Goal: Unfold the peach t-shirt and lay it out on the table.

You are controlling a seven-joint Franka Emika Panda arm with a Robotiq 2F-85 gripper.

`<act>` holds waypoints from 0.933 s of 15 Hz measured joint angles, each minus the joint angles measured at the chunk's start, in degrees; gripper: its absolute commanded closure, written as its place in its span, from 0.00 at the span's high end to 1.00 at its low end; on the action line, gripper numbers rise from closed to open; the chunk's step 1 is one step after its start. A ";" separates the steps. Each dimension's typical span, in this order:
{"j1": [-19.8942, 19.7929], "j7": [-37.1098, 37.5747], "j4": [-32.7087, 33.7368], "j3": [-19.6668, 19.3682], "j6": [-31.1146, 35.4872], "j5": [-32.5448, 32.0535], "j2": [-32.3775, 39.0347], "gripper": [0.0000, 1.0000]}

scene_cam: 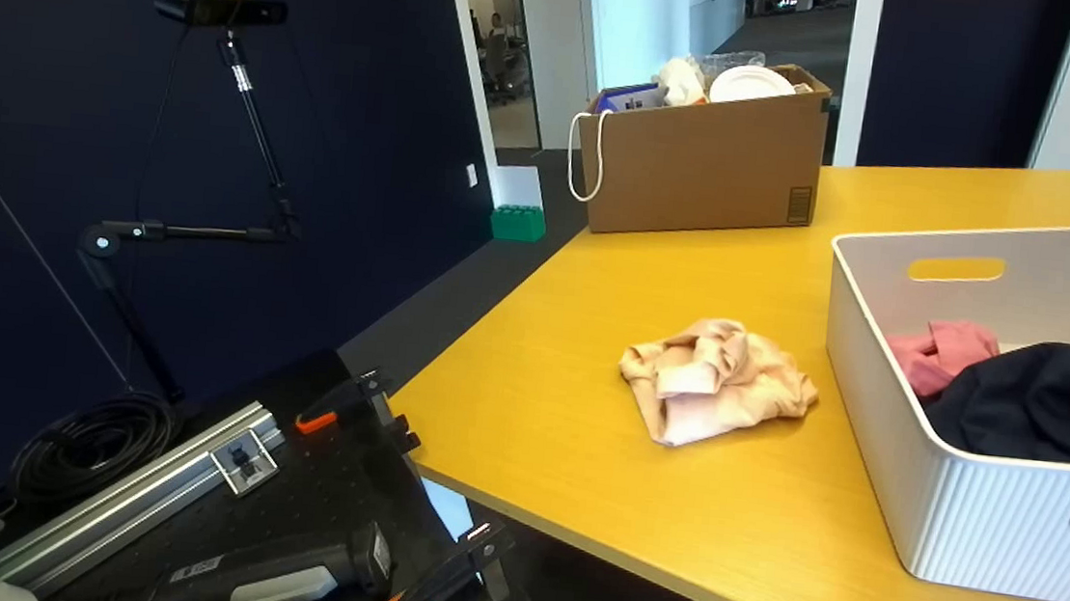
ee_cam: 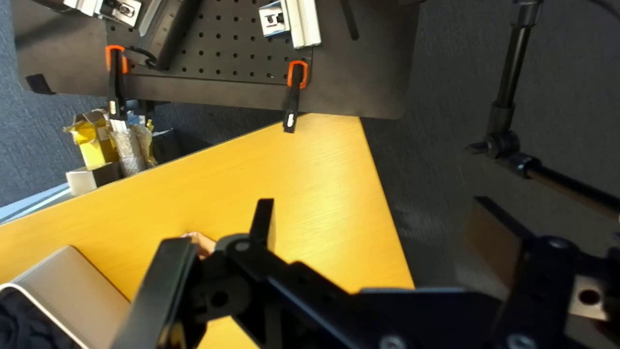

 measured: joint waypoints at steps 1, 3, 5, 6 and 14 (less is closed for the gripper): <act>-1.33 -0.94 0.17 -1.50 0.09 -1.10 0.24 1.00; -4.36 -3.82 0.01 -5.24 1.37 -3.43 1.17 1.00; -6.96 -7.30 -1.22 -8.42 6.53 -6.03 3.50 1.00; -8.17 -8.78 -2.06 -9.83 10.22 -7.10 5.57 1.00; -10.56 -15.29 1.11 -13.68 31.32 -11.24 30.26 1.00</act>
